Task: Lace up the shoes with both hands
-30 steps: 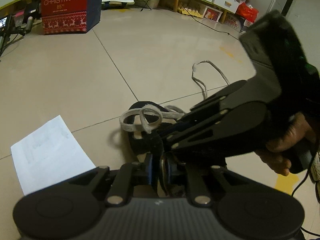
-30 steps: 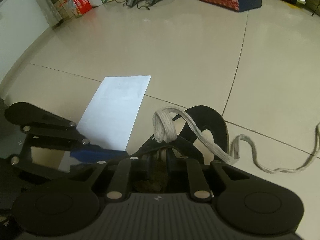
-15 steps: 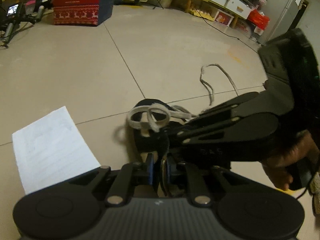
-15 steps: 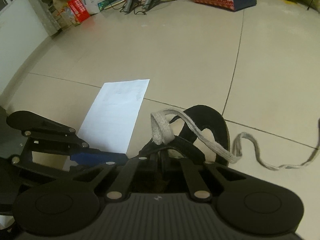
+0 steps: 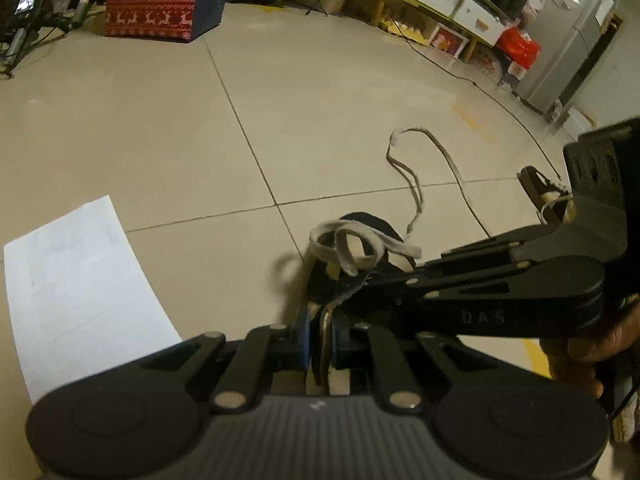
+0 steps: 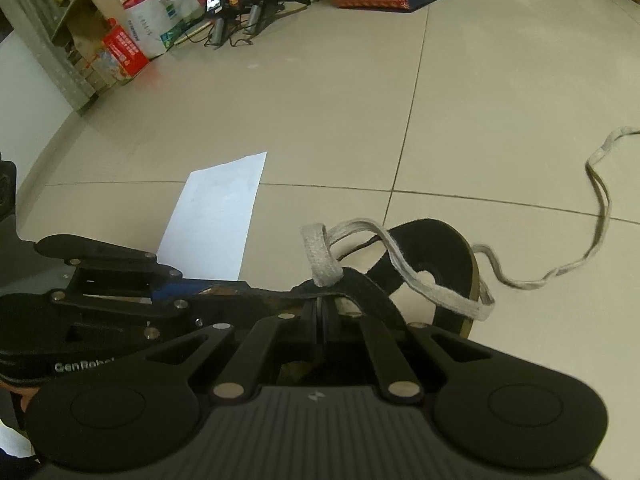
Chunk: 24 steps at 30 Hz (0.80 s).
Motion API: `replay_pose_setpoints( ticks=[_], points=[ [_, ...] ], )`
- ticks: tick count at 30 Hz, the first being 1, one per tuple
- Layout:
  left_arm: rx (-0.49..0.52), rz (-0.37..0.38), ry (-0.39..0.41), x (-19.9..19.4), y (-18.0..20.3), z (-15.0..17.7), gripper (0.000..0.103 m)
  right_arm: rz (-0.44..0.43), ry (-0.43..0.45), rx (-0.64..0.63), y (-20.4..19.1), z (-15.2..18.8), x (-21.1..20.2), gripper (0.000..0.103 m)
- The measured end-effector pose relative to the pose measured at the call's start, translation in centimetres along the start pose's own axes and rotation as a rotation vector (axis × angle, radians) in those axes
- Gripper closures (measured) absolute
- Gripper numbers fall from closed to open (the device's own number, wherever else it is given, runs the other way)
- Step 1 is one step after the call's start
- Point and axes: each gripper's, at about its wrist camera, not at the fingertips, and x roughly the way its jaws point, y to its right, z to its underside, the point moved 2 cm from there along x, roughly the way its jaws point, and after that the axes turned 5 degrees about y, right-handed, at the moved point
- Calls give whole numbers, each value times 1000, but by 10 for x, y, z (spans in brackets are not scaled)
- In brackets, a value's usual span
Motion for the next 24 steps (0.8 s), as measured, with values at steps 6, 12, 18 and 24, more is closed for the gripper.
replay_pose_setpoints(
  ticks=[6, 12, 18, 24],
  points=[
    [25, -36, 21, -11, 2, 3, 93, -23, 14, -210, -31, -23, 18, 99],
    [88, -114, 28, -3, -3, 2, 70, -64, -25, -207, -27, -23, 37, 99],
    [198, -103, 16, 9, 2, -2, 66, -74, -30, -187, -21, -25, 36, 100],
    [374, -97, -37, 18, 18, 3, 71, -95, -42, -182, -18, -26, 36, 100]
  ],
)
